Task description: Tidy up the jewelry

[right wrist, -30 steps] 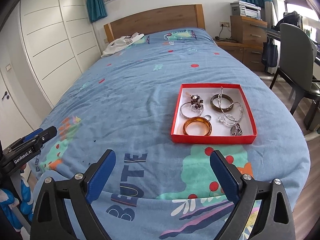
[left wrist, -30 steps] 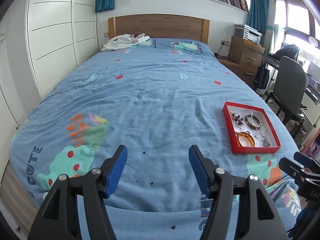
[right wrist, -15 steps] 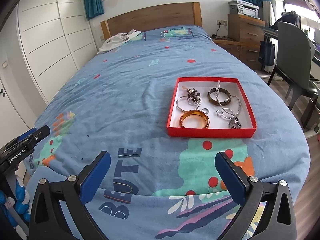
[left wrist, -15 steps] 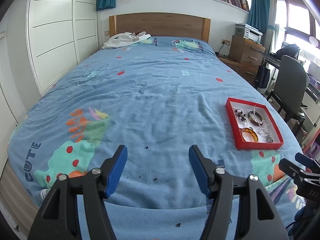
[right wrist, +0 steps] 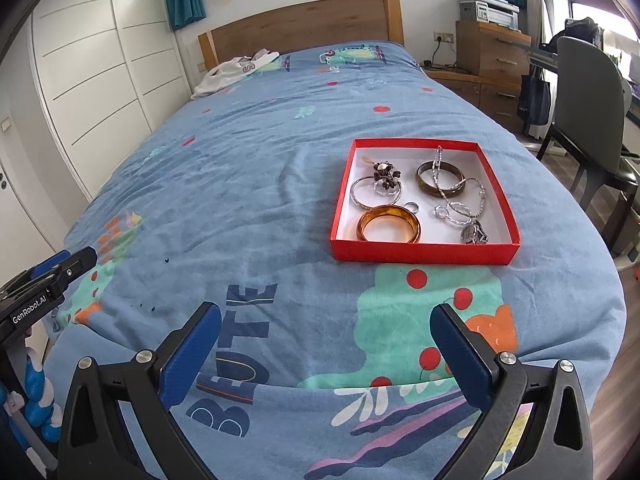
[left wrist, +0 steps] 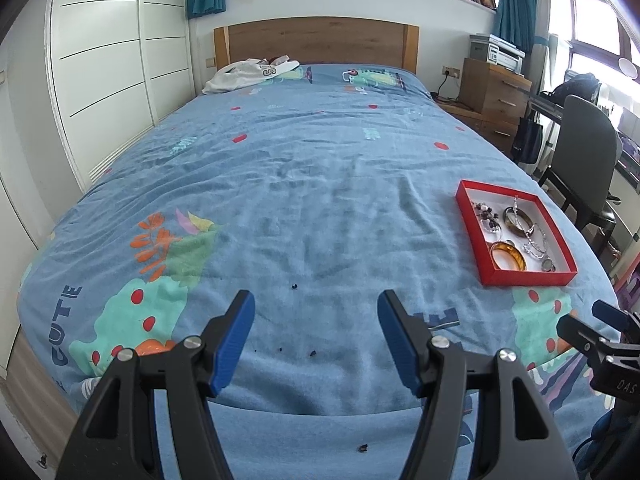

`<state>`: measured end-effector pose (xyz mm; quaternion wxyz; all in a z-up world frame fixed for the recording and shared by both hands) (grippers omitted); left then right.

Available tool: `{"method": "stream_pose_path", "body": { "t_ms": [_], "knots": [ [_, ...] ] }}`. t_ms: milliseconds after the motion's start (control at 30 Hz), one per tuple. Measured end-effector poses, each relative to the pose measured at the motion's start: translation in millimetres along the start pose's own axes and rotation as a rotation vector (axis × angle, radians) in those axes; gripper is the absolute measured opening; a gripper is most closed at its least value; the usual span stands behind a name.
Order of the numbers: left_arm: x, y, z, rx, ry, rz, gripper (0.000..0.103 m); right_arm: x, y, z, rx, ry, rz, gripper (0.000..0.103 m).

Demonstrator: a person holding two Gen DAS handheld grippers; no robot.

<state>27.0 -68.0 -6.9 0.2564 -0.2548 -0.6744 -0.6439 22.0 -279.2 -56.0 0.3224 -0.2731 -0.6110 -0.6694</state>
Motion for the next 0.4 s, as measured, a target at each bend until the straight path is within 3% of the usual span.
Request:
{"method": "stream_pose_path", "body": {
  "t_ms": [400],
  "knots": [
    [-6.0,-4.5,-3.8,-0.018,-0.004,0.016,0.062,-3.3,-1.7,-4.3,-0.012,-0.008,0.003,0.102]
  ]
}}
Point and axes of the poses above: each gripper's, at about its wrist camera, not at the fingertips, and x roughly against the way its jaws point, z to its left, y to its top, the point moved 9 cm from there along -x, roughly the way its jaws point, and after that the axes turned 4 degrees about x, right-handed, at the moved point
